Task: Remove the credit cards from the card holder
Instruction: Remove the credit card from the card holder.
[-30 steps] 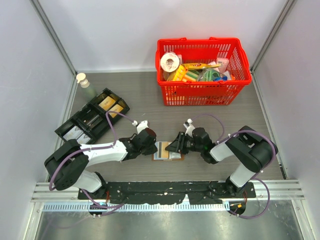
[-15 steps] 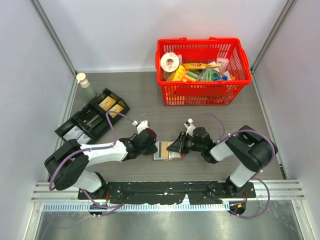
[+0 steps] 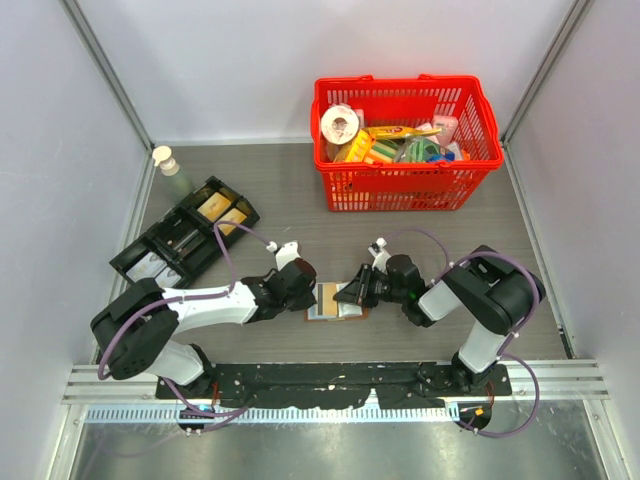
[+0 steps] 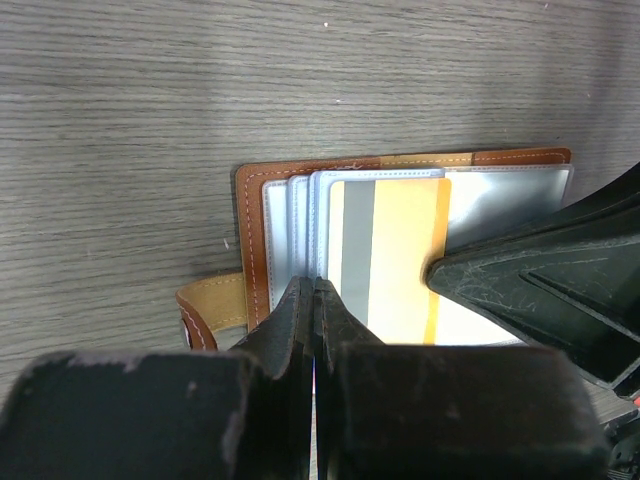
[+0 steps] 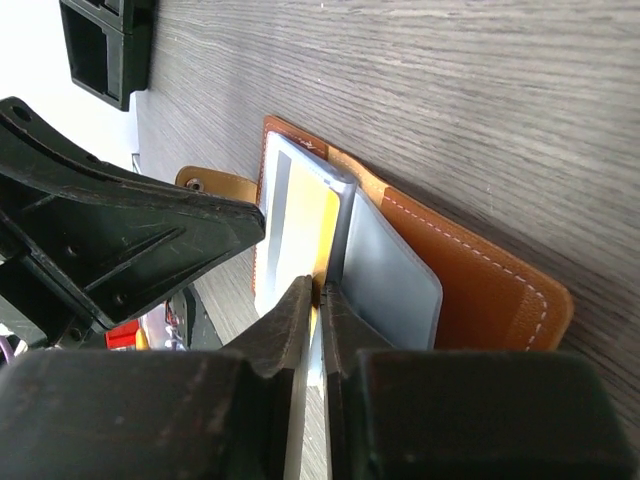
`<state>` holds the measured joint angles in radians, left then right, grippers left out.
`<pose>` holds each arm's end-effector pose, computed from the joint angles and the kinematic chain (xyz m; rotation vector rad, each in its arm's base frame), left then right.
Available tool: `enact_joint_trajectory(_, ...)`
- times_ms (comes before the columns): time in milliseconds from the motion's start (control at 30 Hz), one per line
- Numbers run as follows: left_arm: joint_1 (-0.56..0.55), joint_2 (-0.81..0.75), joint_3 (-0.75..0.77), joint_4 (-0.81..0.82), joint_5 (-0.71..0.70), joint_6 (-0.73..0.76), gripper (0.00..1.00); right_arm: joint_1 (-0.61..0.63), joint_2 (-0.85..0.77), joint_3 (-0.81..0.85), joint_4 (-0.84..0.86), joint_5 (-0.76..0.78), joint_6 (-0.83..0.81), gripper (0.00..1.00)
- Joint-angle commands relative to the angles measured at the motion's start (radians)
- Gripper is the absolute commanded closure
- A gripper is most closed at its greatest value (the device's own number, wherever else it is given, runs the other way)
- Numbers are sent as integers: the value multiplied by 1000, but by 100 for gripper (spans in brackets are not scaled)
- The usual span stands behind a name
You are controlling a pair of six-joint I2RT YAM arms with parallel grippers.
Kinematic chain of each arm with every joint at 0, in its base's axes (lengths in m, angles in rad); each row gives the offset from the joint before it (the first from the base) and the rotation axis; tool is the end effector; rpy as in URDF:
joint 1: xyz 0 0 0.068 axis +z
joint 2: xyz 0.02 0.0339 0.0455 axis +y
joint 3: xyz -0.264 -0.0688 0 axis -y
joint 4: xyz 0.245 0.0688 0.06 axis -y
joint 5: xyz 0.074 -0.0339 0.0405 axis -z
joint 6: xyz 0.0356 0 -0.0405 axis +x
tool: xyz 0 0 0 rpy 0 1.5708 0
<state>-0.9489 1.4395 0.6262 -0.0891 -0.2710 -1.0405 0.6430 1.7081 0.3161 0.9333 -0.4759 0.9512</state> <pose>0.1618 -0.2094 0.1535 -0.2331 2.4965 -0.5433 0.1931 0.1650 0.0978 0.0104 2.3145 1.4053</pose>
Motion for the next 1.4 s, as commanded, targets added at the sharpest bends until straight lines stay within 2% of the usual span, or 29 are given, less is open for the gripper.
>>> enact_joint_trajectory(0,-27,68,-25,-93,59,-4,100,21,10,43,150,-59,24,90)
enact_joint_trajectory(67,-27,64,-28,-106,49,-4,100,20,-7,29,116,-47,2,99)
enact_joint_trajectory(333,-25,39,-45,-109,27,0,100,-43,-103,-12,-22,-58,-72,99)
enact_joint_trajectory(733,-28,-20,-23,-127,24,8,100,-66,-119,15,-140,-73,-117,99)
enact_joint_trajectory(767,-27,-30,-19,-130,27,10,100,-65,-117,15,-131,-81,-111,97)
enact_joint_trajectory(900,-28,-74,7,-141,47,14,95,-65,-102,21,-102,-89,-92,79)
enact_joint_trajectory(1033,-28,-125,38,-147,52,23,91,-65,-99,26,-106,-84,-94,70)
enact_joint_trajectory(1200,-28,-122,76,-141,53,56,88,-65,-93,28,-106,-82,-94,66)
enact_joint_trajectory(1367,-25,-39,99,-120,38,73,88,-65,-87,29,-105,-81,-94,66)
